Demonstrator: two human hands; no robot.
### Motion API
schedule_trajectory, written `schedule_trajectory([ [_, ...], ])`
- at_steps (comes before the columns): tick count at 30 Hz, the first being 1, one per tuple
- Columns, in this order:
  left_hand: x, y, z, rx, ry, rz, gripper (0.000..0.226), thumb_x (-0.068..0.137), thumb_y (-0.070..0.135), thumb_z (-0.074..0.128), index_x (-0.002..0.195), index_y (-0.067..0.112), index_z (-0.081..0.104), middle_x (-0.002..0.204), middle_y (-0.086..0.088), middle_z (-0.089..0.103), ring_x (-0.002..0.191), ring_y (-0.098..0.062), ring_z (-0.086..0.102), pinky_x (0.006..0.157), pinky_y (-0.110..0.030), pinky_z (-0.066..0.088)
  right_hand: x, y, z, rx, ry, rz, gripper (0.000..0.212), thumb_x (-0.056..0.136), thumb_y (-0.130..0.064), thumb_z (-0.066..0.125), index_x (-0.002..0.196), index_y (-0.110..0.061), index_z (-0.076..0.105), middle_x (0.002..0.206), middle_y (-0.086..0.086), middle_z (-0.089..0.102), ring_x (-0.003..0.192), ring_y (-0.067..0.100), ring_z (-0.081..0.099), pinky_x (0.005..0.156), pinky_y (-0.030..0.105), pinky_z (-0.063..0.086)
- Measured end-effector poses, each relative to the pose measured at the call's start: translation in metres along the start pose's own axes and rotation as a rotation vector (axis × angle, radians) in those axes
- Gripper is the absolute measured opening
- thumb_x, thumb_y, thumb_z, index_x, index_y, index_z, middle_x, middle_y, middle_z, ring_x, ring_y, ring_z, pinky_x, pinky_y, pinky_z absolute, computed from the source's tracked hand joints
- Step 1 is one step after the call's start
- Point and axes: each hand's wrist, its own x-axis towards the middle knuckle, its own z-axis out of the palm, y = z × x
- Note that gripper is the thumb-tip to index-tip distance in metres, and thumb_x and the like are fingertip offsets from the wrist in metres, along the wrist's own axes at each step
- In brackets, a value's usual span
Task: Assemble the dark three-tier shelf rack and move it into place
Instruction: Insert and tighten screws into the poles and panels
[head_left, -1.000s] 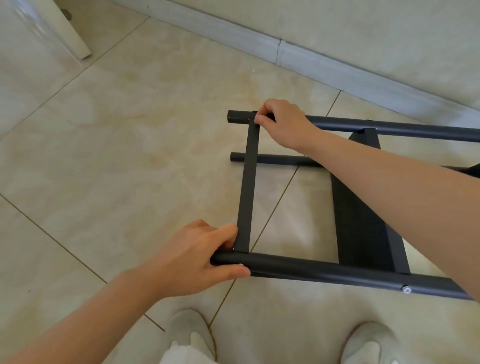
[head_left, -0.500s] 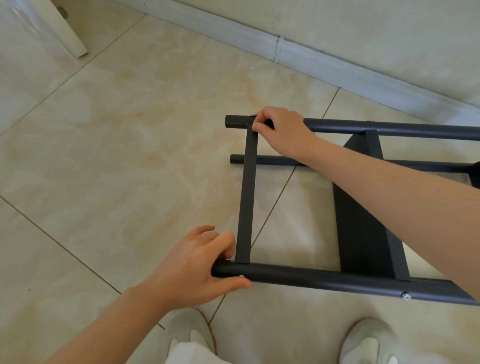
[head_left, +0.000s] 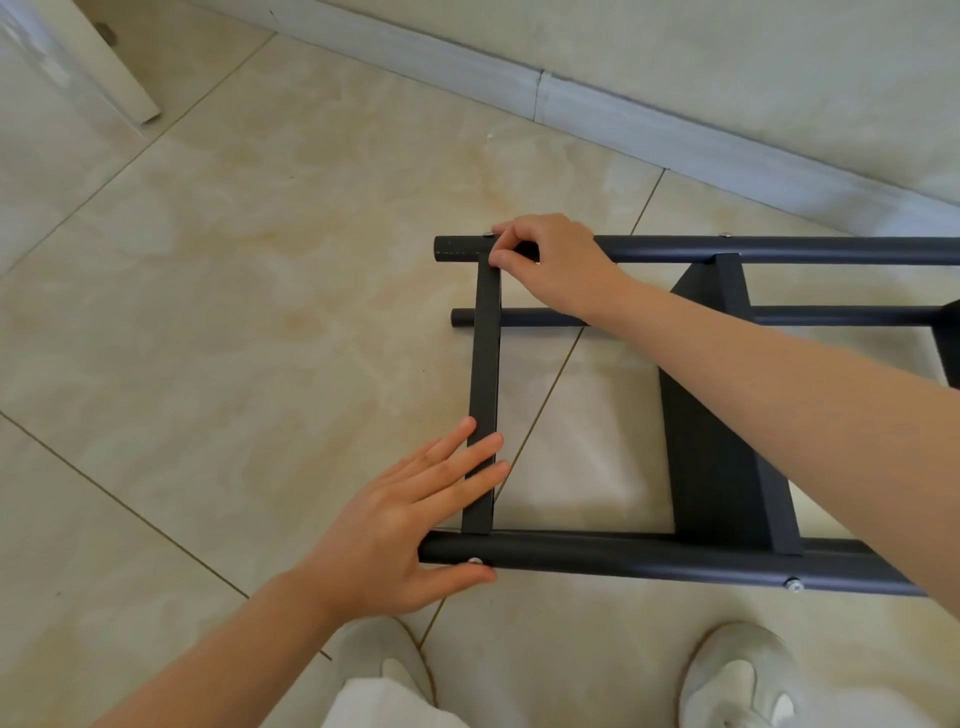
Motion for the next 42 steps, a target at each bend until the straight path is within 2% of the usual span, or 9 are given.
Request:
schedule_trajectory([
  [3, -0.001, -0.001, 0.002, -0.028, 0.002, -0.005, 0.075, 0.094, 0.054, 0.064, 0.154, 0.018, 0.038, 0.165, 0.004, 0.029, 0.154, -0.024, 0.019, 0.124, -0.035, 0.023, -0.022, -0.001, -0.005, 0.119, 0.131, -0.099, 0.016, 0.097, -0.019, 0.06, 0.103, -0.009, 0.071, 0.112, -0.003, 0.071, 0.105, 0.004, 0.062, 0.101, 0.027, 0.046],
  [6, -0.003, -0.001, 0.005, -0.057, 0.013, -0.016, 0.073, 0.094, 0.052, 0.065, 0.152, 0.016, 0.041, 0.164, 0.002, 0.031, 0.154, -0.025, 0.02, 0.124, -0.035, 0.024, -0.062, 0.003, -0.005, 0.113, 0.139, -0.139, 0.012, 0.096, -0.023, 0.062, 0.102, -0.017, 0.07, 0.098, -0.011, 0.067, 0.097, 0.003, 0.059, 0.087, 0.012, 0.045],
  [11, -0.003, 0.0, 0.007, -0.081, 0.03, -0.019, 0.071, 0.093, 0.051, 0.066, 0.15, 0.014, 0.043, 0.163, 0.0, 0.034, 0.154, -0.026, 0.021, 0.124, -0.037, 0.025, -0.126, 0.02, 0.004, 0.217, -0.07, 0.032, 0.012, 0.096, -0.023, 0.061, 0.104, -0.028, 0.068, 0.092, -0.018, 0.063, 0.088, -0.003, 0.059, 0.076, 0.01, 0.049],
  [15, -0.003, 0.0, 0.008, -0.094, 0.035, -0.03, 0.071, 0.092, 0.049, 0.067, 0.149, 0.014, 0.044, 0.162, 0.0, 0.035, 0.153, -0.026, 0.022, 0.123, -0.039, 0.027, -0.146, 0.024, 0.015, 0.257, -0.356, 0.103, 0.019, 0.094, -0.022, 0.063, 0.107, -0.033, 0.07, 0.084, -0.023, 0.066, 0.08, -0.011, 0.061, 0.072, 0.004, 0.046],
  [18, -0.003, 0.0, 0.008, -0.09, 0.044, -0.023, 0.07, 0.093, 0.05, 0.067, 0.149, 0.013, 0.044, 0.161, -0.002, 0.036, 0.153, -0.027, 0.023, 0.123, -0.038, 0.027, -0.148, 0.022, 0.028, 0.269, -0.536, 0.134, 0.019, 0.094, -0.024, 0.064, 0.11, -0.025, 0.075, 0.08, -0.02, 0.07, 0.077, -0.007, 0.064, 0.07, 0.006, 0.047],
  [22, -0.003, 0.0, 0.01, -0.087, 0.055, -0.023, 0.071, 0.092, 0.048, 0.069, 0.147, 0.011, 0.046, 0.16, -0.004, 0.038, 0.152, -0.029, 0.025, 0.122, -0.041, 0.028, -0.149, 0.015, 0.046, 0.283, -0.645, 0.127, 0.017, 0.094, -0.019, 0.064, 0.105, -0.023, 0.077, 0.077, -0.022, 0.071, 0.071, -0.003, 0.067, 0.072, 0.006, 0.048],
  [26, -0.003, 0.0, 0.01, -0.101, 0.054, -0.037, 0.07, 0.092, 0.048, 0.068, 0.146, 0.009, 0.047, 0.159, -0.006, 0.04, 0.153, -0.028, 0.024, 0.122, -0.037, 0.027, -0.149, 0.011, 0.054, 0.434, -0.63, 0.168, 0.012, 0.087, -0.015, 0.072, 0.088, -0.025, 0.077, 0.083, -0.01, 0.076, 0.066, 0.003, 0.068, 0.071, 0.014, 0.054],
  [31, -0.002, 0.001, 0.009, -0.12, 0.047, -0.039, 0.069, 0.093, 0.049, 0.065, 0.146, 0.009, 0.046, 0.159, -0.006, 0.038, 0.153, -0.027, 0.022, 0.123, -0.033, 0.025, -0.148, 0.01, 0.061, 0.567, -0.607, 0.22, 0.008, 0.083, -0.008, 0.074, 0.087, -0.015, 0.076, 0.084, 0.003, 0.077, 0.063, 0.008, 0.068, 0.069, 0.02, 0.058],
  [42, -0.003, 0.0, 0.011, -0.158, 0.046, -0.046, 0.07, 0.095, 0.049, 0.064, 0.148, 0.009, 0.043, 0.161, -0.004, 0.036, 0.154, -0.03, 0.021, 0.123, -0.034, 0.024, -0.144, 0.01, 0.065, 0.634, -0.656, 0.249, 0.008, 0.088, -0.013, 0.069, 0.092, -0.016, 0.076, 0.083, -0.002, 0.077, 0.073, 0.007, 0.071, 0.07, 0.019, 0.057],
])
